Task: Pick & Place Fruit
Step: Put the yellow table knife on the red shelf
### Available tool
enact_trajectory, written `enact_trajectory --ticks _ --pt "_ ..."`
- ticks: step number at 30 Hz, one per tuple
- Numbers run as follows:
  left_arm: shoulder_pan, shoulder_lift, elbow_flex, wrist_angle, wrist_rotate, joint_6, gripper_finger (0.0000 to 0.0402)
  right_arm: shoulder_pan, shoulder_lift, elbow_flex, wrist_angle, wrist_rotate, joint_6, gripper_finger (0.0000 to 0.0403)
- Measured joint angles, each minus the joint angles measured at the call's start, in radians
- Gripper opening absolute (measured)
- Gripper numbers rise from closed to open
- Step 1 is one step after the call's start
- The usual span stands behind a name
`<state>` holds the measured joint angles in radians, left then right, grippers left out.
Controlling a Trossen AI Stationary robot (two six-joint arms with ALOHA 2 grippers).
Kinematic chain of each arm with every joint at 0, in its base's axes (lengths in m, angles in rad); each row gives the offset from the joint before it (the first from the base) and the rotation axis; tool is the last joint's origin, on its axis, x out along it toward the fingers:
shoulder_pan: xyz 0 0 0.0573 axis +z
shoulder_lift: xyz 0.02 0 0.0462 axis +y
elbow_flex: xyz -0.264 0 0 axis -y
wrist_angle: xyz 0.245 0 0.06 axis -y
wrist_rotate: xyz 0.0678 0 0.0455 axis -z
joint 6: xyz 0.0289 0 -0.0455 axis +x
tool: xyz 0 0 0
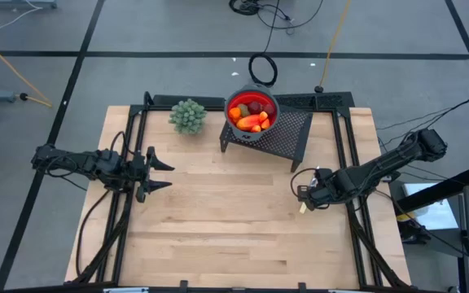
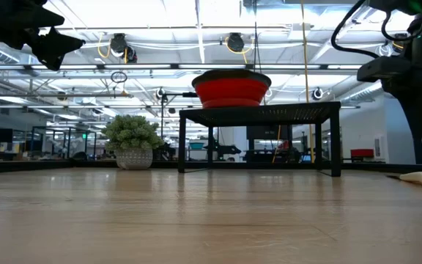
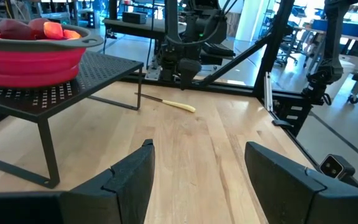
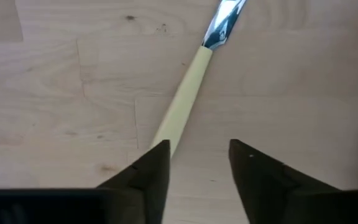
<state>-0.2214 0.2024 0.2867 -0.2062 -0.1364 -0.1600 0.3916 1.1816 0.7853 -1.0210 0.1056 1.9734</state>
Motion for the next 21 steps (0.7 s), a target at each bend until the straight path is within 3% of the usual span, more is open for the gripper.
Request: enact_trajectory --ticks 6,10,15,21 --pt "0.0 0.0 0.0 0.0 0.0 0.008 0.025 0.0 0.0 -0.023 0.027 -0.001 0.093 0.0215" --pt "0.0 0.0 0.0 0.0 0.0 0.008 0.025 0.0 0.0 -0.098 0.19 -0.001 0.118 0.0243" --pt "0.0 0.0 0.0 0.0 0.0 0.007 0.025 -0.014 0.0 -0.185 0.39 -0.002 0.136 0.0251" --pt "0.0 0.0 0.0 0.0 0.0 0.0 0.025 -0.038 0.0 -0.223 0.434 -0.002 0.135 0.0241"
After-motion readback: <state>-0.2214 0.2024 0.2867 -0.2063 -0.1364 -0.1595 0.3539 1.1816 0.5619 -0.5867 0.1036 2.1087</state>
